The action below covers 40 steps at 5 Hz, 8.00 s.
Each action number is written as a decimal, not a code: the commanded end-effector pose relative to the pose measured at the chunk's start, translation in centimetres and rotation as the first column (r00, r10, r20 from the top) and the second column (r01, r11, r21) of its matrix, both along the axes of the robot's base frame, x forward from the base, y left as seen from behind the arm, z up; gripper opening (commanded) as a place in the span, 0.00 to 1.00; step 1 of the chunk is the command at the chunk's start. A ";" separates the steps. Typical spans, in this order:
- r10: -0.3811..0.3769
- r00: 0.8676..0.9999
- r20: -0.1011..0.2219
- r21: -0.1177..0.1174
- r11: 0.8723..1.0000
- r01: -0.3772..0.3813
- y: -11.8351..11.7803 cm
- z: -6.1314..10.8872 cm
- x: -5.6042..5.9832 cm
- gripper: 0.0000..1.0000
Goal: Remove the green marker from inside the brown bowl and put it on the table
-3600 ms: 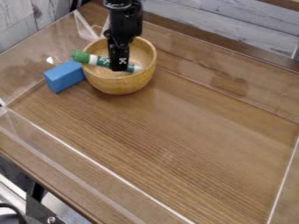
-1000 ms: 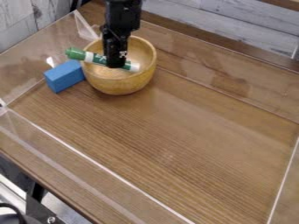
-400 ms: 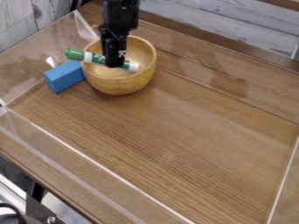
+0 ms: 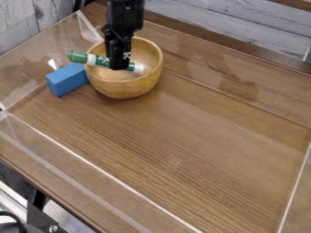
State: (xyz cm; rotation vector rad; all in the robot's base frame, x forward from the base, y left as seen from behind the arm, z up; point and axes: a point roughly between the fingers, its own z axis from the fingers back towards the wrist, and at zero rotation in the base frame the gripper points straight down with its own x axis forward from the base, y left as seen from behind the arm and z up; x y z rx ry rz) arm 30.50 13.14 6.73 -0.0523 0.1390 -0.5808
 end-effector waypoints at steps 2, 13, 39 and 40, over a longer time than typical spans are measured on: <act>0.025 0.996 0.085 0.026 0.999 -0.027 0.6 2.6 0.7 0.00; 0.149 0.976 0.162 0.015 0.988 -0.153 -4.3 6.4 0.7 0.00; 0.444 0.829 0.339 -0.081 0.892 -0.445 -9.0 5.5 -0.6 0.00; 0.447 0.827 0.341 -0.081 0.890 -0.448 -9.0 5.5 -0.6 0.00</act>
